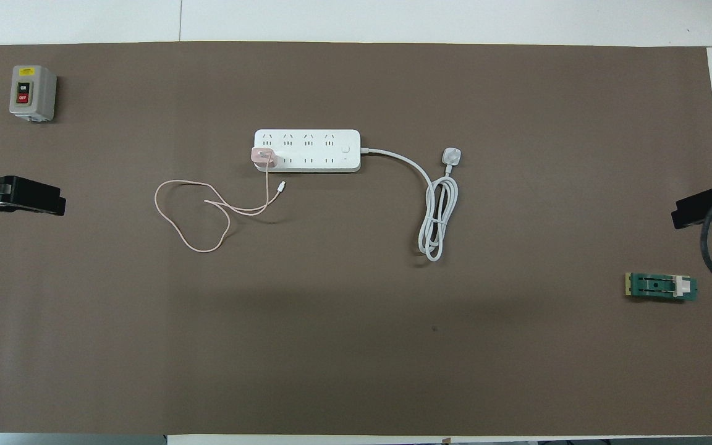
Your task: Plug charger into power strip
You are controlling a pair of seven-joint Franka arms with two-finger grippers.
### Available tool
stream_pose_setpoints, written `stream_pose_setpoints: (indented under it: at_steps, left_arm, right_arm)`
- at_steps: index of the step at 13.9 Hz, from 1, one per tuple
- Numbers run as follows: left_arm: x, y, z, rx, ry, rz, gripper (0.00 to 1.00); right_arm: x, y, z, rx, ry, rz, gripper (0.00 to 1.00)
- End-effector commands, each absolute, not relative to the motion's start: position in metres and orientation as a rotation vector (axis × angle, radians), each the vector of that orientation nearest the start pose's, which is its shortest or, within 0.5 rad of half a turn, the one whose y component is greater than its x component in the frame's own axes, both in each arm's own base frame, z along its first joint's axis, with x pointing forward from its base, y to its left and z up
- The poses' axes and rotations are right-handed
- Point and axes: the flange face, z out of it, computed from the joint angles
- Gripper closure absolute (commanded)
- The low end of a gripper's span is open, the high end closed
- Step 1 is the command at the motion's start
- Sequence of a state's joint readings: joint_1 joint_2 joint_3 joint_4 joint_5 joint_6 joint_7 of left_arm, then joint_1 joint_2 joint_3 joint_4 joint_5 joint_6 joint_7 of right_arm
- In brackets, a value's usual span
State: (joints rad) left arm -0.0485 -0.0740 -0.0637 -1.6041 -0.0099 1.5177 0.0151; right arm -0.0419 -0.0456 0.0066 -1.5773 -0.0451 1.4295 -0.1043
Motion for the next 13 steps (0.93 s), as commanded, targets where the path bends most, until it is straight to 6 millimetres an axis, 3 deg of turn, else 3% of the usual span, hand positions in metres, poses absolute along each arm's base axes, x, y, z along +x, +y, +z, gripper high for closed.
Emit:
stream_pose_setpoints:
  at_steps: [1,13]
  left_arm:
    - [0.5076,-0.0667,0.6425,-3.149,0.194,0.043,0.00]
    - [0.4988,-0.0679,0.6425,-3.144,0.151,0.115,0.00]
  right_arm:
    - [0.5182,-0.0248,0.6373,-3.159,-0.085,0.163,0.00]
    - [0.5182,-0.0256,0.6373,-3.159,-0.083,0.163,0.00]
